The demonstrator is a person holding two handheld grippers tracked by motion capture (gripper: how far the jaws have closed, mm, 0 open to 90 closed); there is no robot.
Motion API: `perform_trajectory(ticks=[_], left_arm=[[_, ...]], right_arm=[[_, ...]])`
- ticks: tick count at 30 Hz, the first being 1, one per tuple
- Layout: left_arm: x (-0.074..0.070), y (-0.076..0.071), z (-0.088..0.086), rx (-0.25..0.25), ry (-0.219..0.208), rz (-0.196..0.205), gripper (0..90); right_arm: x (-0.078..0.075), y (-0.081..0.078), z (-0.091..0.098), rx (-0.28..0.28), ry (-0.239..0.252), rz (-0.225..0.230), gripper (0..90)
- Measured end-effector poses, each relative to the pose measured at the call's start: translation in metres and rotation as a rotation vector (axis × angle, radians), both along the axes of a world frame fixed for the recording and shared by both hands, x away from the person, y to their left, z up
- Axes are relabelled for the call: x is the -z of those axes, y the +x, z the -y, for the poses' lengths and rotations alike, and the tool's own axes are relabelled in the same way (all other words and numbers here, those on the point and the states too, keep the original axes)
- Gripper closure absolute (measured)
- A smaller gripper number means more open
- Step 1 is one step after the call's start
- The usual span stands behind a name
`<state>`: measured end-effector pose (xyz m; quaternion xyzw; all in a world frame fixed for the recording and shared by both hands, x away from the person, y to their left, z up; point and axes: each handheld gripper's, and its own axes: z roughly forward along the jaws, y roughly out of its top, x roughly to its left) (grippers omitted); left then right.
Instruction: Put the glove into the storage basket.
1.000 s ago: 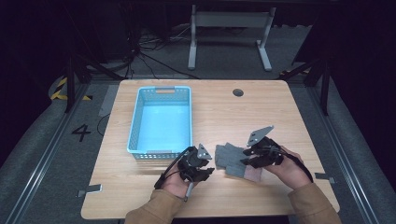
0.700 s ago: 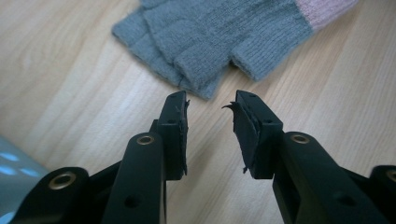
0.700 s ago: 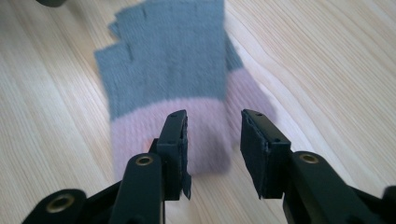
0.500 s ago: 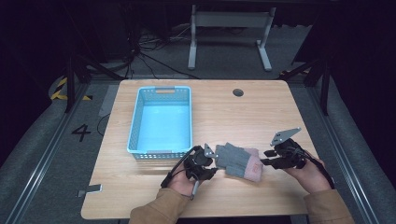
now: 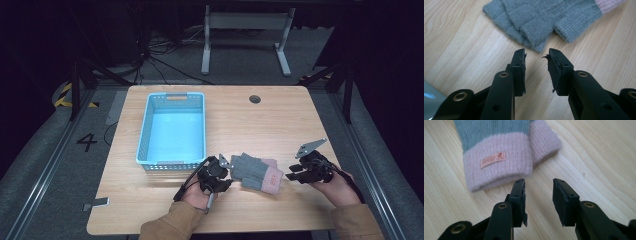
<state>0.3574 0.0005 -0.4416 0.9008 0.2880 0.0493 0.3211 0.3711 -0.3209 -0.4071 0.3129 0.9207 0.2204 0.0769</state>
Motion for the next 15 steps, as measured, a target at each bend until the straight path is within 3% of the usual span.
perform_trajectory(ticks=[15], left_arm=[[0.007, 0.005, 0.009, 0.002, 0.002, -0.006, 69.9]], right_arm=[[0.013, 0.003, -0.013, -0.035, -0.012, 0.001, 65.7]])
